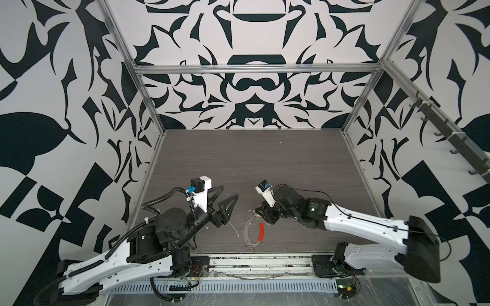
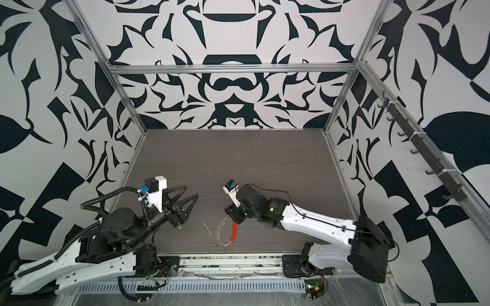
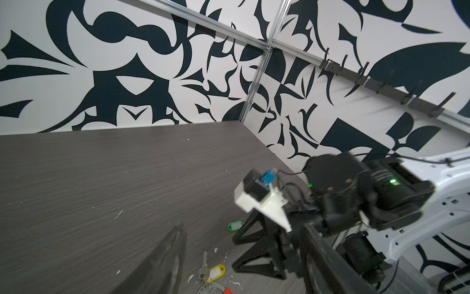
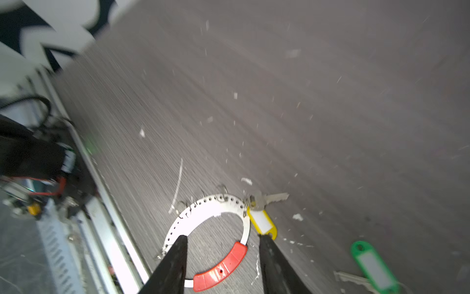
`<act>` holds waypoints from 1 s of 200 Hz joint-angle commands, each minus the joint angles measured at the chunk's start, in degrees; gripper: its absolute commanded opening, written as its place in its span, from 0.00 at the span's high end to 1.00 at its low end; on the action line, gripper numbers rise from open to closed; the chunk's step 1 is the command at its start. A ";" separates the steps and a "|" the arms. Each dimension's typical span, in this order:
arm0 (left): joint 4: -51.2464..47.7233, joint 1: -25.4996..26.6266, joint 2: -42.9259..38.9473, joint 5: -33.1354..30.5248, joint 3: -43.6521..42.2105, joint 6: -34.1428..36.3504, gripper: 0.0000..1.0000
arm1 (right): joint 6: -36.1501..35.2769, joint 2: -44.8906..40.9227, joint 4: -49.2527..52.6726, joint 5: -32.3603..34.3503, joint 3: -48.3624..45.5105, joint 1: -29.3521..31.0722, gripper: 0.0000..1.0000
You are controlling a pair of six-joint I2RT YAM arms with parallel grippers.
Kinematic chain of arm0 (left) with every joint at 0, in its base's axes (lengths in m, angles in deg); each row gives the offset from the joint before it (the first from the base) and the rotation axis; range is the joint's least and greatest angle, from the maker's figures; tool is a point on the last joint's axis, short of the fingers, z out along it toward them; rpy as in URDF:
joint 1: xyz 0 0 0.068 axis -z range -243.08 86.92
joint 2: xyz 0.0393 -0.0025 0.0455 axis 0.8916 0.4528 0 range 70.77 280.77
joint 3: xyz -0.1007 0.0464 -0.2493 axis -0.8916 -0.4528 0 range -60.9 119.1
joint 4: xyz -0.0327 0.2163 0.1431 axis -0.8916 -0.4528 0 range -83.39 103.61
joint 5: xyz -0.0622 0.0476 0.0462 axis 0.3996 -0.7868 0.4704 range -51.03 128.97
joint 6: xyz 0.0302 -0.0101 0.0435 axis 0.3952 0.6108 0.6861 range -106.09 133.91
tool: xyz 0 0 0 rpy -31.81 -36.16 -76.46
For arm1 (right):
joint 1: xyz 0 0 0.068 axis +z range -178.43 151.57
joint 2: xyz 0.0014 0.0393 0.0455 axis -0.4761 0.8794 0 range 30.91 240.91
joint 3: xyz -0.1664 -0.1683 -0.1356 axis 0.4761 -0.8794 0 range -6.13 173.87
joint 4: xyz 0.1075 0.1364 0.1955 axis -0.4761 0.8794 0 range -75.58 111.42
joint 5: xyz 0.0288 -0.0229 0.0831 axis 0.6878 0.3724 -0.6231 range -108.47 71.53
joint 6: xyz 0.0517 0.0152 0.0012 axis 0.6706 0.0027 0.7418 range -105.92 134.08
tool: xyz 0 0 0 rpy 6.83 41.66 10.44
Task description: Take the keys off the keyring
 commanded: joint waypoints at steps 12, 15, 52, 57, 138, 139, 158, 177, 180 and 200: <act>0.83 0.05 -2.76 -1.74 -0.77 -0.35 0.28 | 0.60 8.40 -0.38 -3.30 2.02 -0.52 0.51; 0.62 0.05 -2.88 -1.85 -0.84 -0.49 0.28 | 0.67 9.29 -0.40 -3.40 2.18 -0.61 0.51; -0.22 0.05 -3.74 -2.49 -1.86 -1.32 0.28 | 1.98 15.74 -3.96 -1.97 2.99 -1.36 0.51; -0.30 0.05 -3.87 -2.53 -1.97 -1.34 0.28 | 2.04 16.18 -4.60 -1.79 2.96 -1.55 0.51; -0.88 0.05 -5.67 -2.85 -2.98 -1.78 0.28 | 2.08 20.46 -7.00 -3.09 5.01 -3.35 0.74; -0.90 0.05 -5.67 -2.89 -2.98 -1.78 0.28 | 2.06 20.47 -7.04 -3.12 5.02 -3.35 0.74; -0.94 0.06 -5.69 -2.85 -2.98 -1.78 0.28 | 2.10 21.28 -6.84 -3.08 5.52 -3.35 0.77; -1.14 0.09 -5.67 -2.67 -2.90 -1.86 0.28 | 2.06 21.72 -6.66 -2.98 5.94 -3.35 0.83; -1.18 0.05 -5.60 -2.63 -2.94 -1.86 0.28 | 2.05 21.71 -6.71 -2.95 6.02 -3.31 0.84; -1.48 0.05 -5.57 -2.59 -2.84 -1.86 0.28 | 2.27 21.46 -6.73 -2.68 6.11 -3.33 0.92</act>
